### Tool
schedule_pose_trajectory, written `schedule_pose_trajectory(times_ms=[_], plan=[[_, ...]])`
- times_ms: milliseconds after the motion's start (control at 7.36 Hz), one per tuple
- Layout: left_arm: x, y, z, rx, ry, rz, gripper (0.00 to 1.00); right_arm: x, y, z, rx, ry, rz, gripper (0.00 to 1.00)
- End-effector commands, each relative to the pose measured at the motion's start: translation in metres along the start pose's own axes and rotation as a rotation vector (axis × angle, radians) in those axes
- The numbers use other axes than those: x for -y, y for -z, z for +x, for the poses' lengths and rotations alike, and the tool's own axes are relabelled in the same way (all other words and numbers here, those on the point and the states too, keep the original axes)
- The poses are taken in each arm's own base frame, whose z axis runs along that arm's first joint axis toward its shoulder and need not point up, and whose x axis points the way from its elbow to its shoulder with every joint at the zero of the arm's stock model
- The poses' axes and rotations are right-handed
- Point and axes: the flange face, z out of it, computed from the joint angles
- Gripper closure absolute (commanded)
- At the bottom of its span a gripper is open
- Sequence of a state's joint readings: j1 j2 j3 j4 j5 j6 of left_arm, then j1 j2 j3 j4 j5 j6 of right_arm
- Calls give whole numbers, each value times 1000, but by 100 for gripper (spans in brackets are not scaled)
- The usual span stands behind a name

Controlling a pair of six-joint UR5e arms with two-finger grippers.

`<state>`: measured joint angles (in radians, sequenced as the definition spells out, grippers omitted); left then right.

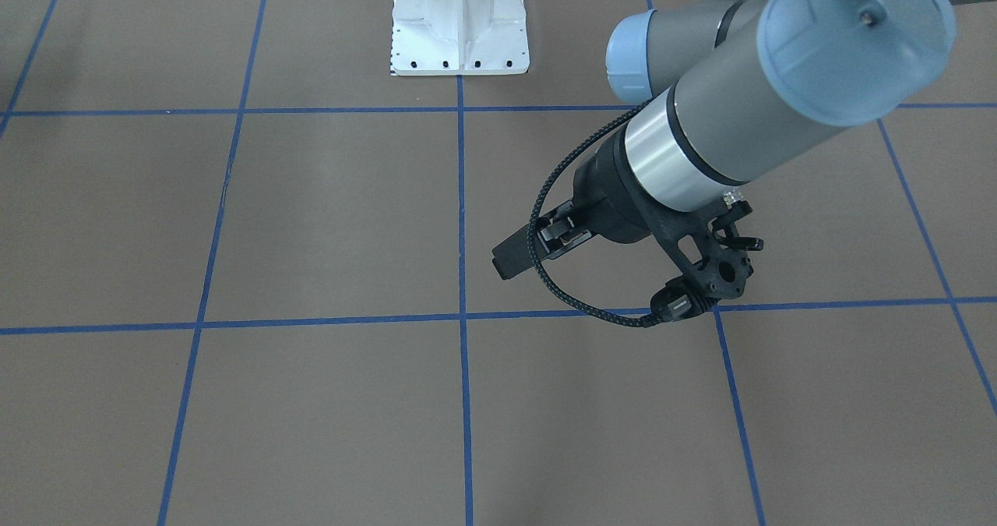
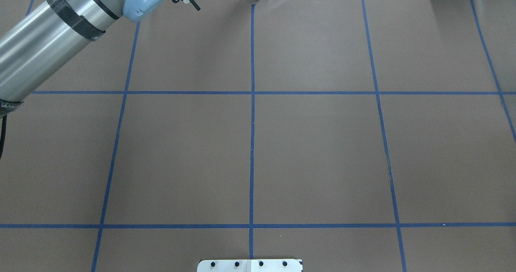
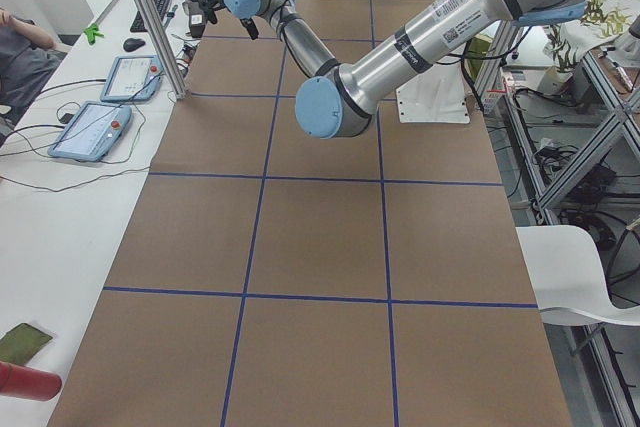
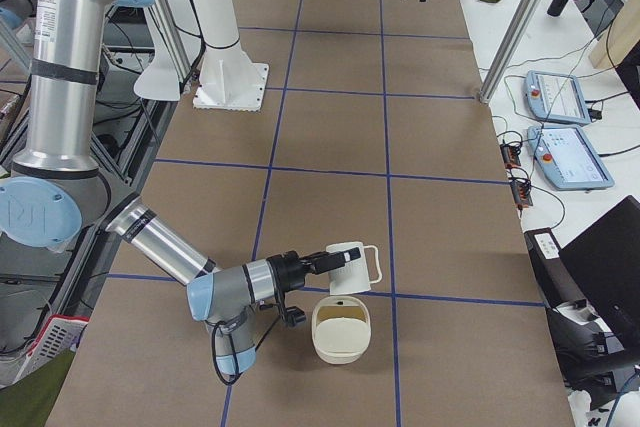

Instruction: Left arm hands cup to right arm to dump lemon

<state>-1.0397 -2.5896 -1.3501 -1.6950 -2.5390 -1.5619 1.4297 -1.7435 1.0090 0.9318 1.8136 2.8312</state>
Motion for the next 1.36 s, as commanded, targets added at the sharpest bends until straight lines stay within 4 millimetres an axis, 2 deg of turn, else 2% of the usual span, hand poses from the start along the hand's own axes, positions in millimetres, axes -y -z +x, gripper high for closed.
schedule_pose_trajectory(times_ms=[0,544,1223], plan=[[0,0,1,0,-2,5,0,-1,7,1,12,-78,-13,100],[-1,-2,1,2,-3,5,0,0,9,1,12,-120,-10,100],[-1,-4,2,2,-6,22,0,-2,12,-4,73,-278,-54,99]])
